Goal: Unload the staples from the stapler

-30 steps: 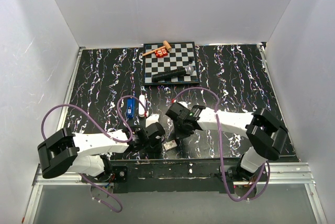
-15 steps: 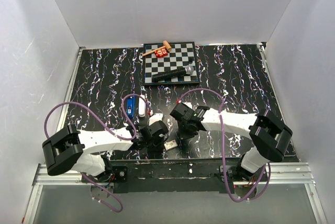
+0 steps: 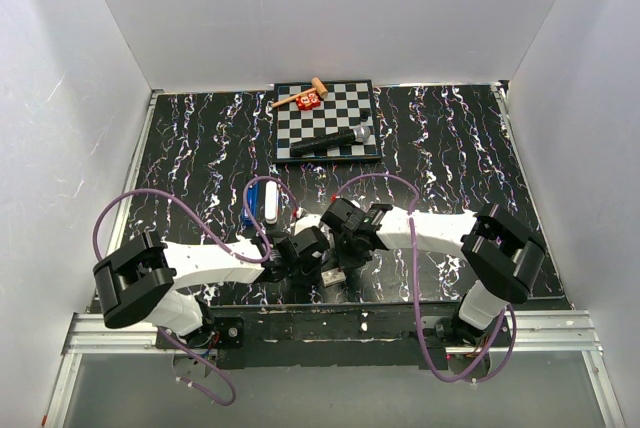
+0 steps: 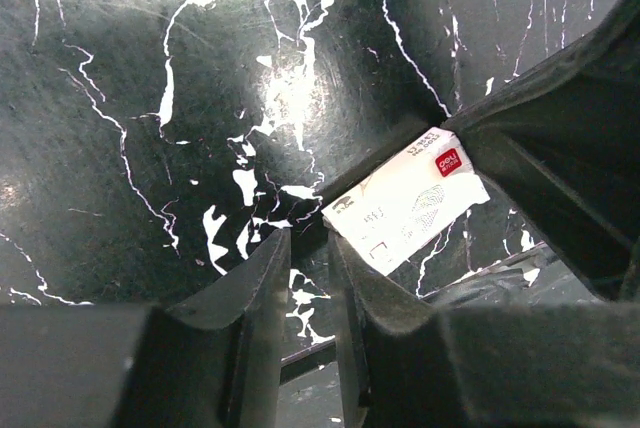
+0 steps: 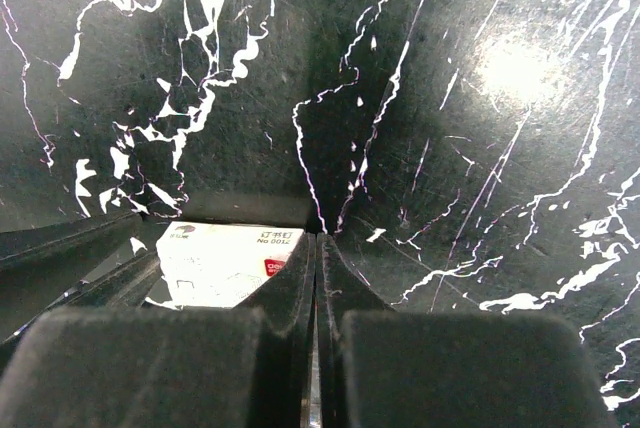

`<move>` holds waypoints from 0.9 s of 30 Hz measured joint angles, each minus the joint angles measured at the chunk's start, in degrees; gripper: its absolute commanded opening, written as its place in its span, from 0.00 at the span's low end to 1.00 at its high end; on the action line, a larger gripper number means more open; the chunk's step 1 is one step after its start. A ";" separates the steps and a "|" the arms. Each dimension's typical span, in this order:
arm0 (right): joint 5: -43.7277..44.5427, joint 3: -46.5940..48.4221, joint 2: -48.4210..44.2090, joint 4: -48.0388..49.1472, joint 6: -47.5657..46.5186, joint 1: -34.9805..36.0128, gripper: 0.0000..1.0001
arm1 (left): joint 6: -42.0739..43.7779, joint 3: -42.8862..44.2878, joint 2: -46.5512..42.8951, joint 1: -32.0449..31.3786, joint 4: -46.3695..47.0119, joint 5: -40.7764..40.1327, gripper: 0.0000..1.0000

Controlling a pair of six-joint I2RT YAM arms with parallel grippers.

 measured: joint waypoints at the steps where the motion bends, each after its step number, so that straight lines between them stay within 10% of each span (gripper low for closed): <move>1: -0.07 0.00 0.00 0.00 -0.07 0.00 0.01 | 0.28 0.26 0.28 0.00 0.00 0.07 0.22; 20: 8.52 -1.07 -11.34 -3.10 -0.11 -4.28 0.20 | 6.21 3.13 -0.11 2.89 -6.12 -3.02 0.24; 27: 13.35 -1.11 -17.62 -5.01 -3.13 -8.52 0.40 | 9.86 7.28 -5.22 5.35 -10.14 -6.38 0.49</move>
